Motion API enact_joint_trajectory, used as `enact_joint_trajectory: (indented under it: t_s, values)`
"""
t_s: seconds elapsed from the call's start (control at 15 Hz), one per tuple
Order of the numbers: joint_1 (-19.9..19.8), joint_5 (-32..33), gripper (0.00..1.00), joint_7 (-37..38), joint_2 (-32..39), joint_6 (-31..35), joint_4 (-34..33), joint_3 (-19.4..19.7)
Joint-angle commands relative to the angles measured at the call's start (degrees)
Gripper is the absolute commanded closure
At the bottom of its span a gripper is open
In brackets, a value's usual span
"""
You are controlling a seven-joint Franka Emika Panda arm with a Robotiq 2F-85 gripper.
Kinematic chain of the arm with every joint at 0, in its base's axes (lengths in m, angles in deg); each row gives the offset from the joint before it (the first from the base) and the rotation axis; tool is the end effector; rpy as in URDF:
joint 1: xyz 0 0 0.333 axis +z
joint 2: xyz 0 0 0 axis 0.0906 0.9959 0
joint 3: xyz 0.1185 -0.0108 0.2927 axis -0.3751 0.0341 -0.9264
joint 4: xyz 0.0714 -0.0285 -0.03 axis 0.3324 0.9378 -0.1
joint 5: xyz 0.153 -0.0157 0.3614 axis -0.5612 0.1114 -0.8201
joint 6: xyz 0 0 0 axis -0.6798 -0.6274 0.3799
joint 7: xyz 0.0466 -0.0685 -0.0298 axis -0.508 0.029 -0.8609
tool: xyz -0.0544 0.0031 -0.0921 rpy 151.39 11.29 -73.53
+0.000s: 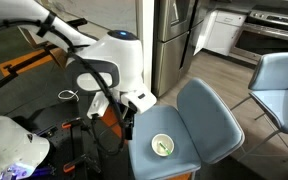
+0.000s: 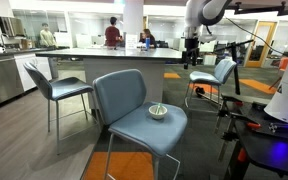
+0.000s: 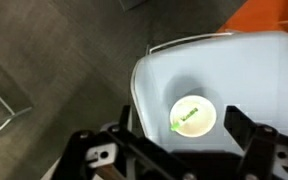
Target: Remove the green marker from the white bowl and put it on the blue chair
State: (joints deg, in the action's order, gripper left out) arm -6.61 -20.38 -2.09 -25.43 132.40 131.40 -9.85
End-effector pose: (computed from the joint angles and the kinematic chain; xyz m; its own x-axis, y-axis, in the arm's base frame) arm 0.4313 -0.1356 0.2946 0.8998 -0.4359 -0.0190 -0.4303 -0.8937 0.1268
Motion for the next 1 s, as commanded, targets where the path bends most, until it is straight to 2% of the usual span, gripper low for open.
enact_joint_trajectory:
  t_s: [0.0,0.13,0.4,0.53,0.93]
  values:
    - [2.24,-0.37,0.0,11.0,9.25,0.4,-5.67,0.06]
    - [3.97,-1.14,0.0,17.95,14.68,2.67,-8.11,1.21]
    - [7.35,-3.99,0.0,25.95,24.6,8.5,-12.86,4.52]
    - [8.97,-5.77,0.0,27.46,29.29,11.57,-15.58,6.02]
    - [10.6,-15.22,0.0,25.68,42.09,16.11,-26.41,6.18]
